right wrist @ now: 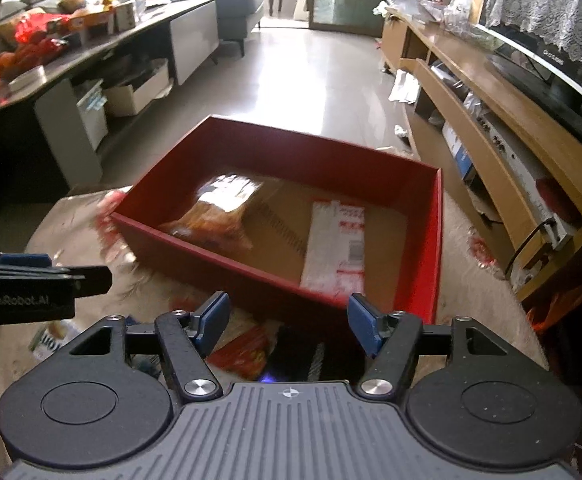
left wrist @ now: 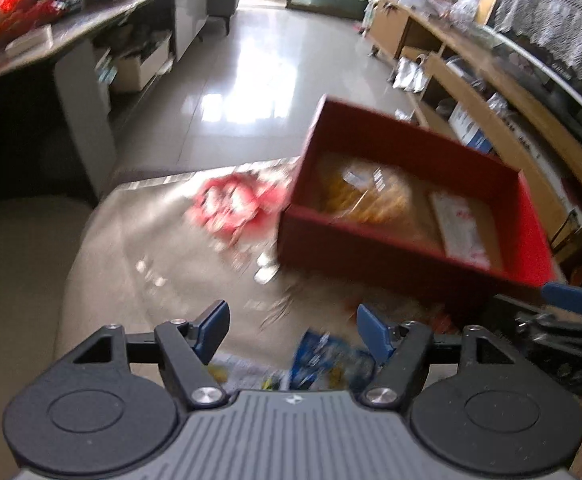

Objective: Organize snacks
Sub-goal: 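Move both grippers back to the remaining snacks on the table, then grasp the green Kaprons wafer pack with the left gripper while the right grasps the white spicy strip bag, then lift the Kaprons pack with the left gripper while the right lifts the spicy strip bag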

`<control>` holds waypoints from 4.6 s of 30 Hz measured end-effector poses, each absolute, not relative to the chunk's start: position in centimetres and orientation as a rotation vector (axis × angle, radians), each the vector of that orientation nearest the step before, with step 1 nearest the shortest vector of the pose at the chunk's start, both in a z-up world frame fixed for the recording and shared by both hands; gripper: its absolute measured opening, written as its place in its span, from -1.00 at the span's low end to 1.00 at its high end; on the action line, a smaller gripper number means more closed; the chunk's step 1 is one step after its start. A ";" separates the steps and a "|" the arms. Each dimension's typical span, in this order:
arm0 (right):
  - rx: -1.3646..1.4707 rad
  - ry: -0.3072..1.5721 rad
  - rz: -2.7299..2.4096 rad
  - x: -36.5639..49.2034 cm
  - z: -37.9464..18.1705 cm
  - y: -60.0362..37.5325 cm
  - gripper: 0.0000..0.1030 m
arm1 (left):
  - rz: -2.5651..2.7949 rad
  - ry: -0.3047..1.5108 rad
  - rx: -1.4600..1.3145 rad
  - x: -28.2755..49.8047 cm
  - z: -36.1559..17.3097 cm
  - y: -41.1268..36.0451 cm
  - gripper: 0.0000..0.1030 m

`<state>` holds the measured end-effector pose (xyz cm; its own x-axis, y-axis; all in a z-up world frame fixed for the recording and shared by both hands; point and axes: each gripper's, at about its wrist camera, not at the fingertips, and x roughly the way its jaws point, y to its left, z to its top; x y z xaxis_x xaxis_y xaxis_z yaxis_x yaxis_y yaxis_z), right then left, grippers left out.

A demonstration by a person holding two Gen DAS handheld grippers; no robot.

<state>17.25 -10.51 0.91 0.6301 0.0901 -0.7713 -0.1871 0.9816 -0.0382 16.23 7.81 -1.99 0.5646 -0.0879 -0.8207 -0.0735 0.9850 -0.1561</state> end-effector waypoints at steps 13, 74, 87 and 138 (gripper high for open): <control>-0.129 0.910 0.222 14.8 0.3 -8.3 0.43 | 0.037 1.049 -0.227 14.4 -4.8 10.4 0.41; -0.090 1.089 0.300 13.2 -2.6 -8.1 0.57 | -0.254 1.135 0.189 13.2 -7.9 7.8 0.14; -0.021 1.148 0.266 12.3 -4.0 -7.7 0.59 | -0.128 1.138 0.132 13.0 -7.8 6.6 0.19; -0.184 1.098 0.274 6.1 -5.0 -8.1 -0.11 | -0.123 1.118 0.031 10.0 -7.1 6.1 0.13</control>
<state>6.11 -8.09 -5.00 0.4268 0.1269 -0.8954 -0.3080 0.9513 -0.0120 9.99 6.08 -7.14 0.4310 -0.0831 -0.8985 0.1146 0.9927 -0.0369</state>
